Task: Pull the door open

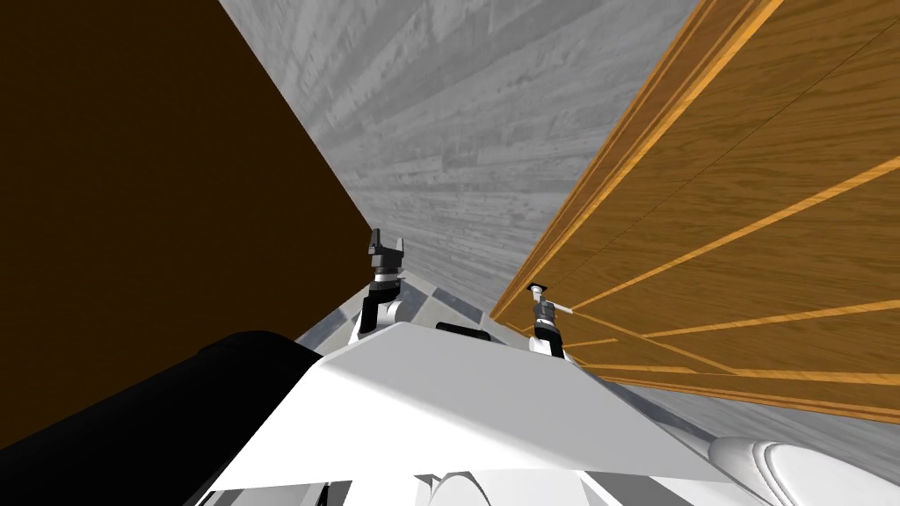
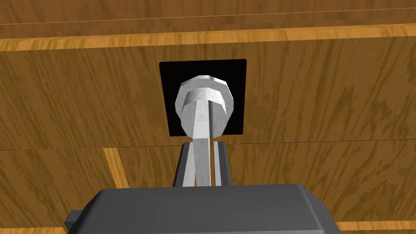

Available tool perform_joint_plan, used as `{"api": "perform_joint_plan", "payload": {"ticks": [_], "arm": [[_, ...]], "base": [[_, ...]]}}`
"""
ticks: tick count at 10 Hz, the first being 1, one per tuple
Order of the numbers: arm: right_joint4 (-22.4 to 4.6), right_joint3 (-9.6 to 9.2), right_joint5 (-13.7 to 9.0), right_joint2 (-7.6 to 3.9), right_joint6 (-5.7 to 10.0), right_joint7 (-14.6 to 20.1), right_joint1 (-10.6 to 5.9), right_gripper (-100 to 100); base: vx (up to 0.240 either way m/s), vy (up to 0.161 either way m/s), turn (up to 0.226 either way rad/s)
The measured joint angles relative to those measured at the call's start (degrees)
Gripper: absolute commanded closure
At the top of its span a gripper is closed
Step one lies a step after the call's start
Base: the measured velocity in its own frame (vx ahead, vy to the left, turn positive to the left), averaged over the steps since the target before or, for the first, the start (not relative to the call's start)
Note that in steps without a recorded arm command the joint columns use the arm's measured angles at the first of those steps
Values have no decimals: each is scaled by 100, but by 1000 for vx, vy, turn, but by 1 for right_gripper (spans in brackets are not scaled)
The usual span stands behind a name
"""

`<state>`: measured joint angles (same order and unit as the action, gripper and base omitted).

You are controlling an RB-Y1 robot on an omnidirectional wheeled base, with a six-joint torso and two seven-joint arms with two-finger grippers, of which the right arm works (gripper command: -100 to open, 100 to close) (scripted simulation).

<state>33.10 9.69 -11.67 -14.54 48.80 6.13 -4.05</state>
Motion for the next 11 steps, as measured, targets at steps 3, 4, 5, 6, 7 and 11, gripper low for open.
{"api": "perform_joint_plan", "payload": {"ticks": [3, 4, 5, 6, 7, 11], "arm": [[-11, -105, 62, -104, 80, 150, 15, 100], [-32, -168, 98, -134, 108, 223, 39, 100], [2, -234, 137, -168, 119, 295, 86, 100], [29, -296, 174, -203, 134, 367, 129, 100], [52, -370, 217, -253, 160, 457, 175, 100], [104, -545, 319, -368, 222, 668, 280, 100]], "base": [[-208, -49, 130], [-223, -41, 125], [-223, -40, 129], [-230, -54, 150], [-243, -53, 143], [-195, -20, 88]]}}
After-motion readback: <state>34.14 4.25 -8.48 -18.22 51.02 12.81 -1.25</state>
